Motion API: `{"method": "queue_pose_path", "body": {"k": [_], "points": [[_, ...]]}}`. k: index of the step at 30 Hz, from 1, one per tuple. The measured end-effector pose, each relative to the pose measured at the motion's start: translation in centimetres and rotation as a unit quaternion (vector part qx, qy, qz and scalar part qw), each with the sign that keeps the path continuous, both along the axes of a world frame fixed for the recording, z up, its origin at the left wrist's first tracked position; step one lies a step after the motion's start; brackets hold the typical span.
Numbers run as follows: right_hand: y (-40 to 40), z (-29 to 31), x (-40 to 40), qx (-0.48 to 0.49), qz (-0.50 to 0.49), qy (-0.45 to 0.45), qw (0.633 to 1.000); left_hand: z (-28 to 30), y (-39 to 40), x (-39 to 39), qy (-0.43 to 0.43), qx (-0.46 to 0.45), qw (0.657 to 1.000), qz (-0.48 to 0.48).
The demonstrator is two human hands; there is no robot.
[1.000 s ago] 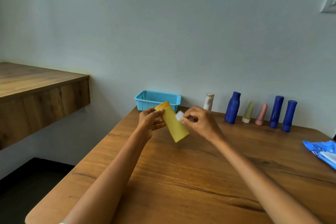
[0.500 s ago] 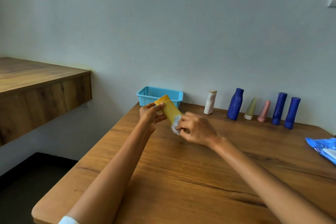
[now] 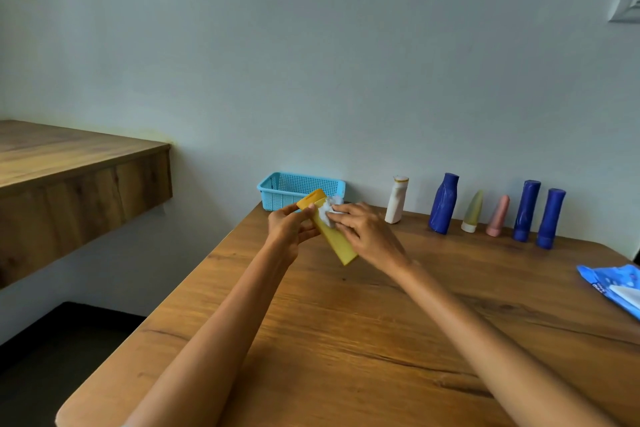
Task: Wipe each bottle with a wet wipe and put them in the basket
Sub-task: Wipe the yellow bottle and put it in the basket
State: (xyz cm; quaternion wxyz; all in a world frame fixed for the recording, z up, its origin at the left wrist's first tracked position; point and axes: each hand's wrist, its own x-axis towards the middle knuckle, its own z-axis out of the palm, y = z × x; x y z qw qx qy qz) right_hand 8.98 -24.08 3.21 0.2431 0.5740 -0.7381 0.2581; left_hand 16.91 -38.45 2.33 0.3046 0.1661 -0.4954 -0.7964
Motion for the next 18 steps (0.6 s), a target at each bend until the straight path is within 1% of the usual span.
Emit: {"method": "queue_pose_path", "body": {"k": [2,4,7,9,10,11,12,13,14,15,16,17,18], "points": [[0.6,-0.3,0.0,-0.014,0.004,-0.008,1.000,0.1,-0.3,0.0,0.011,0.027,0.999,0.025],[1.4,-0.9,0.0,-0.030,0.008,-0.043,0.999,0.0,-0.7,0.1,0.012,0.038,0.998,0.042],[2.6,-2.0,0.0,-0.066,0.000,-0.154,0.986,-0.1,-0.9,0.2,0.009,0.040,0.998,0.050],[3.1,-2.3,-0.4,-0.094,-0.025,-0.250,0.963,-0.2,-0.9,0.2,0.014,0.046,0.997,0.058],[3.3,-2.2,-0.6,-0.121,-0.041,-0.313,0.941,-0.1,-0.9,0.2,0.021,0.053,0.996,0.063],[3.2,-2.2,-0.8,-0.155,-0.051,-0.386,0.908,-0.1,-0.9,0.2,0.028,0.058,0.996,0.068],[3.1,-2.0,-0.9,-0.191,-0.048,-0.462,0.865,0.0,-0.9,0.1,0.035,0.059,0.995,0.072],[2.9,-1.8,-0.8,-0.225,-0.028,-0.537,0.813,0.1,-0.7,0.0,0.040,0.058,0.995,0.077],[2.6,-1.6,-0.7,-0.252,-0.003,-0.594,0.764,0.1,-0.4,-0.1,0.041,0.055,0.994,0.082],[2.2,-1.5,-0.6,-0.271,0.011,-0.623,0.734,0.2,-0.1,-0.2,0.041,0.052,0.994,0.090],[1.8,-1.5,-0.4,-0.279,0.002,-0.618,0.735,0.2,0.2,-0.3,0.040,0.051,0.993,0.100],[1.3,-1.7,-0.3,-0.278,-0.028,-0.584,0.762,0.2,0.5,-0.4,0.043,0.052,0.992,0.111],[0.9,-1.9,-0.1,-0.271,-0.063,-0.533,0.799,0.1,0.7,-0.4,0.048,0.056,0.990,0.122]]}}
